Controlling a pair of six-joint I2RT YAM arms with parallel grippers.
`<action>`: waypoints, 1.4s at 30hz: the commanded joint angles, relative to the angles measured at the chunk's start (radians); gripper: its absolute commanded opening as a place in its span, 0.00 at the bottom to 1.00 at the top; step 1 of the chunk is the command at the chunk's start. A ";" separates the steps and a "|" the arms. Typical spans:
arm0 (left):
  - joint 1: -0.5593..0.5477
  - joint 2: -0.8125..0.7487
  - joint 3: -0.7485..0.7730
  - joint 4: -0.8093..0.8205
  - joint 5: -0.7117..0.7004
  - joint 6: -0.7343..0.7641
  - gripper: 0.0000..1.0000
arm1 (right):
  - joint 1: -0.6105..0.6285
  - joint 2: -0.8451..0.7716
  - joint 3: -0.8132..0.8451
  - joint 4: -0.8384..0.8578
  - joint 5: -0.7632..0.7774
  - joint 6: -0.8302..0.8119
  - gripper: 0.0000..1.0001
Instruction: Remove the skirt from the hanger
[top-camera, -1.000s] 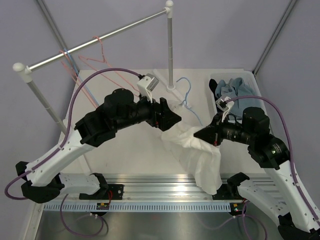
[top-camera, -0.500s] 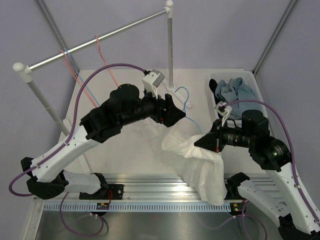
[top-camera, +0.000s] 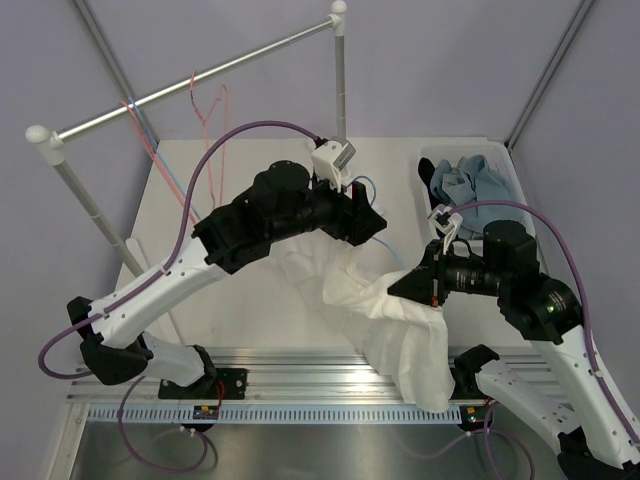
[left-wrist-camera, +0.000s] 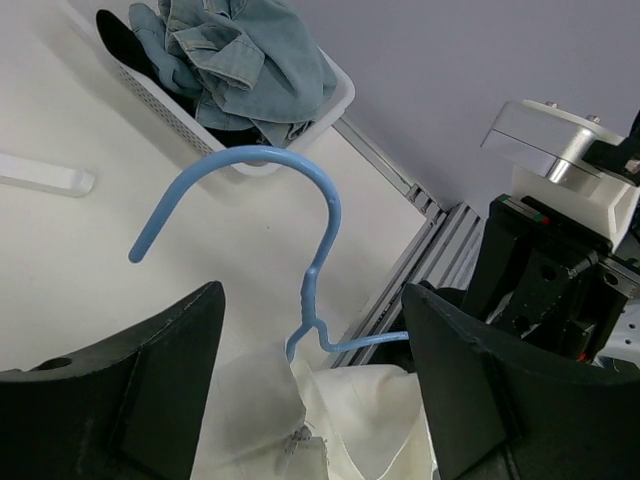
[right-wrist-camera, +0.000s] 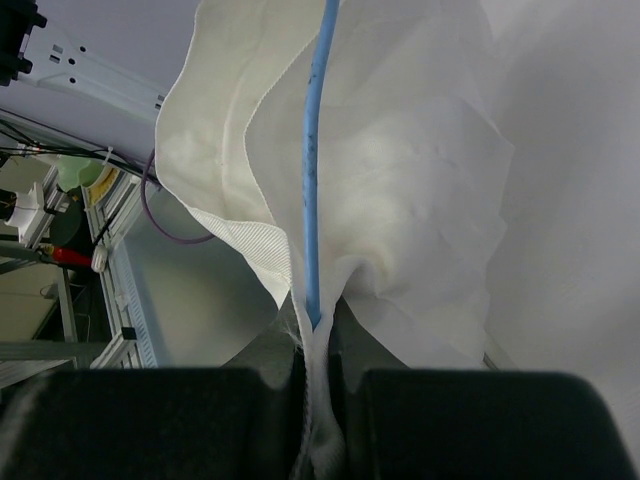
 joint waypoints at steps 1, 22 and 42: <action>-0.002 0.019 0.052 0.071 0.018 0.011 0.71 | 0.011 -0.013 0.007 0.061 -0.037 0.018 0.00; -0.002 -0.001 0.145 -0.013 -0.048 0.026 0.00 | 0.014 -0.030 0.045 -0.032 0.172 0.044 0.99; 0.000 -0.095 0.254 -0.143 -0.166 0.097 0.00 | 0.014 -0.241 -0.085 -0.029 0.111 0.013 0.86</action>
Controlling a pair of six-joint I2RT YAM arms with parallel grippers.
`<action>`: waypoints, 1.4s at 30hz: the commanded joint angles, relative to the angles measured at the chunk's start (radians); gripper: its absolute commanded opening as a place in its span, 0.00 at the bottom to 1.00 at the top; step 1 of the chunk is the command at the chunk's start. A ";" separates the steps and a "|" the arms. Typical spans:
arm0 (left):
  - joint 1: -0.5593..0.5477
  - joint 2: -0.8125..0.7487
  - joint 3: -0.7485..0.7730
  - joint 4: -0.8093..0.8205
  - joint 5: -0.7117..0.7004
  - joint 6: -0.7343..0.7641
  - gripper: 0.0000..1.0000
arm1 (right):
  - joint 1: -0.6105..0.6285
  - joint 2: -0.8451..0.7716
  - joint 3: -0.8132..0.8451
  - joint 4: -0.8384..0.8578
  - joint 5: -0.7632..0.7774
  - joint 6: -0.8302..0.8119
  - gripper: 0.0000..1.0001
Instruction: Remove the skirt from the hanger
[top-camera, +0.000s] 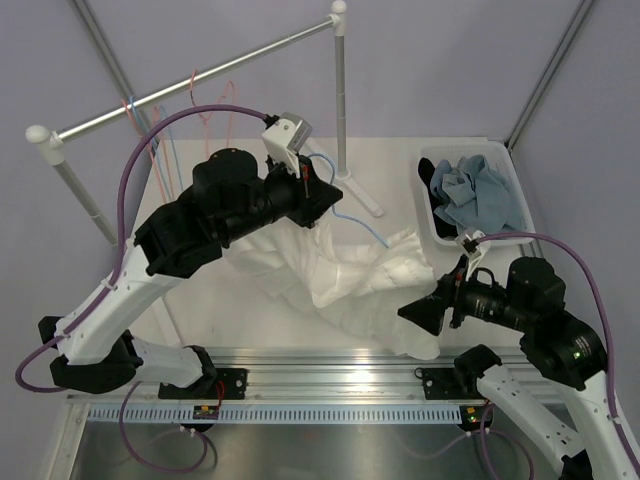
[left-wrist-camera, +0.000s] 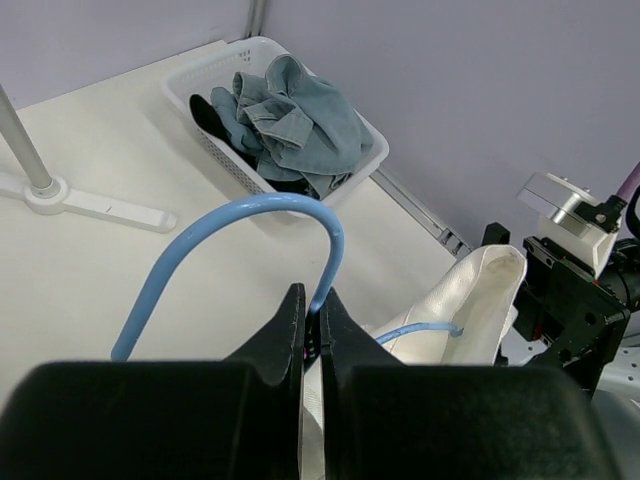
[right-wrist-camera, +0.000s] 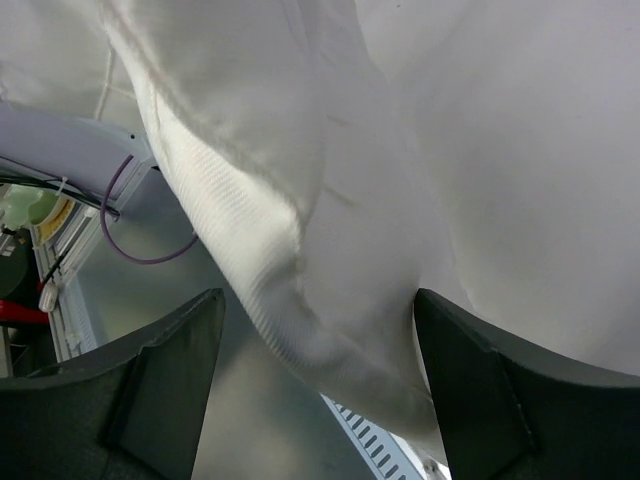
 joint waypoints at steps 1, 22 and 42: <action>0.000 -0.027 0.055 0.037 -0.042 0.022 0.00 | 0.007 -0.047 -0.016 0.034 -0.050 0.004 0.82; 0.034 -0.021 0.081 0.017 -0.055 0.055 0.00 | 0.007 -0.081 0.029 -0.080 0.003 0.010 0.01; 0.067 -0.245 -0.191 0.250 -0.364 -0.051 0.00 | 0.006 -0.256 0.317 -0.325 0.428 0.086 0.00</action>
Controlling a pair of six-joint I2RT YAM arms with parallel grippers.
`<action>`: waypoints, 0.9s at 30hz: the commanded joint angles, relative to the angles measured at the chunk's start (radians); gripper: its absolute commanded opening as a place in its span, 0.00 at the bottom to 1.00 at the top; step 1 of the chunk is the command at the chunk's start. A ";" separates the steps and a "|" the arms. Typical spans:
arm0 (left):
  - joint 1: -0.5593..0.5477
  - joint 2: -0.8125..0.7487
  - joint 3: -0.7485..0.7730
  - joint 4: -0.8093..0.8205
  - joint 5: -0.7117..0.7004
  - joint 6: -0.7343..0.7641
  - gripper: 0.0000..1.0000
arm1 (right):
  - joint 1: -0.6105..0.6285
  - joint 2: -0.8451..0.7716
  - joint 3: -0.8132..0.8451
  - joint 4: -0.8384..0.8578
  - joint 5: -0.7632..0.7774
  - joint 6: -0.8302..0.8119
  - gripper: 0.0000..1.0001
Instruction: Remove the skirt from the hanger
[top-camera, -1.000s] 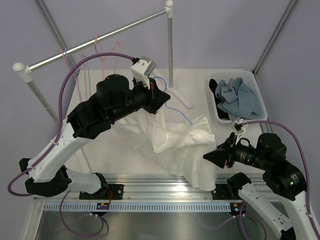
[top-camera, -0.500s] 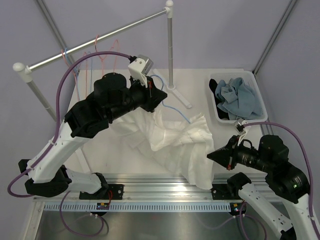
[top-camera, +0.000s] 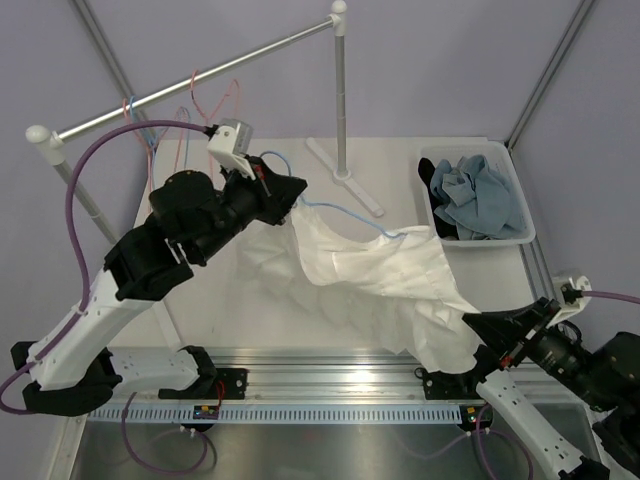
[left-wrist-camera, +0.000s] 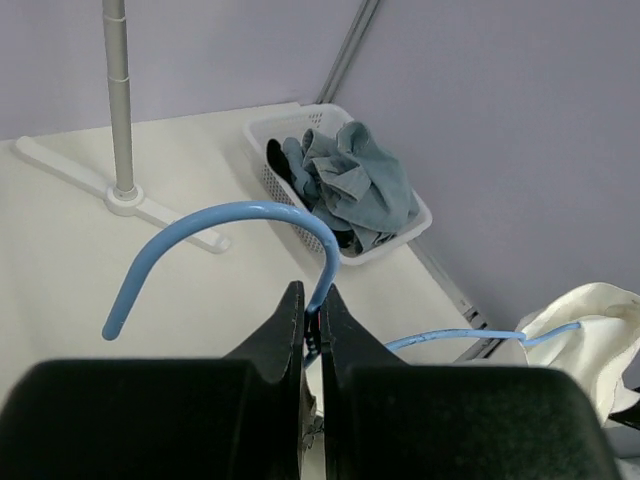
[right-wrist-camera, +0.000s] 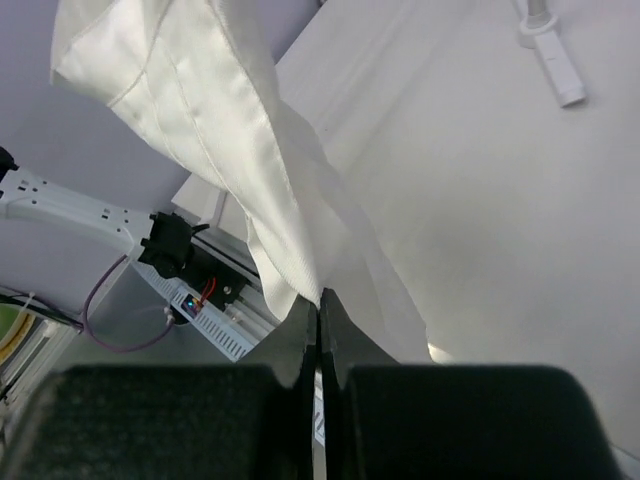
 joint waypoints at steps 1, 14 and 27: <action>0.032 -0.088 -0.035 0.169 -0.155 0.001 0.00 | 0.005 -0.043 0.089 -0.103 0.152 0.020 0.00; 0.033 -0.102 -0.060 0.247 0.023 -0.143 0.00 | 0.005 -0.036 0.036 -0.060 0.065 0.040 0.00; 0.033 -0.189 -0.098 0.183 -0.079 -0.073 0.00 | 0.005 -0.032 0.192 -0.195 0.295 0.008 0.00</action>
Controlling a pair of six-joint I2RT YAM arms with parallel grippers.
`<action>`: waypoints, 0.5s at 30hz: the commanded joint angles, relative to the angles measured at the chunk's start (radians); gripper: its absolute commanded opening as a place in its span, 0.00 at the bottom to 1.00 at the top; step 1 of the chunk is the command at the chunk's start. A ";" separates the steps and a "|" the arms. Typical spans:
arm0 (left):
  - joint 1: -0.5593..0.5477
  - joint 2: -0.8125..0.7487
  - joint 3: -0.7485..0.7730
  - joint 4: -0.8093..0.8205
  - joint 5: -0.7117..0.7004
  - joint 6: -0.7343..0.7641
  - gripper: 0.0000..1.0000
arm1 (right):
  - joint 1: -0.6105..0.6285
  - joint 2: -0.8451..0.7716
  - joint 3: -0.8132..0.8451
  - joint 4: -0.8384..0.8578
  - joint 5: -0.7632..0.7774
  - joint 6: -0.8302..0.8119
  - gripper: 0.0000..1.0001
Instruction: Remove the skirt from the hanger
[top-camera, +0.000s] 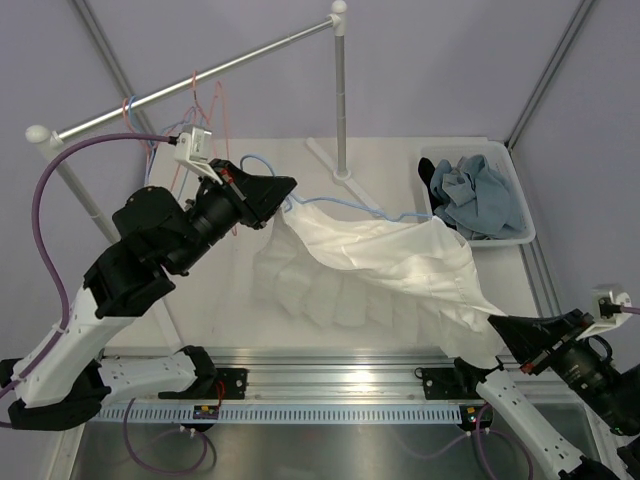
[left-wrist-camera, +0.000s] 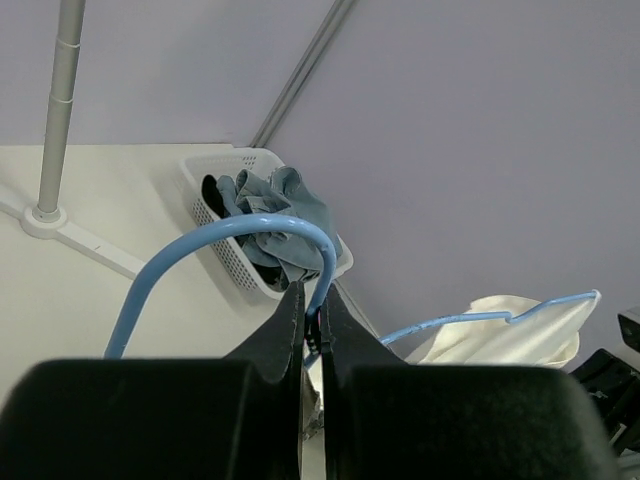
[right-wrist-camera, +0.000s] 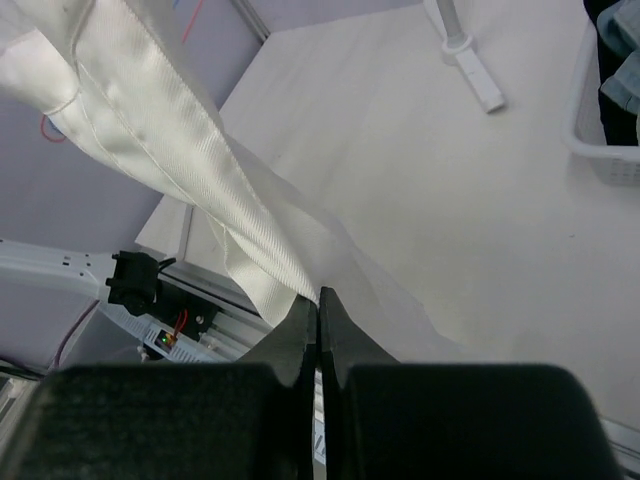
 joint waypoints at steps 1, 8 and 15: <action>0.012 -0.076 -0.011 0.037 -0.131 0.091 0.00 | 0.003 -0.037 0.087 -0.081 0.137 -0.011 0.00; 0.012 -0.095 -0.042 0.042 -0.133 0.096 0.00 | 0.004 -0.038 0.110 -0.126 0.140 -0.009 0.00; 0.012 -0.081 -0.042 0.074 -0.078 0.067 0.00 | 0.004 -0.006 0.080 -0.046 0.059 -0.014 0.00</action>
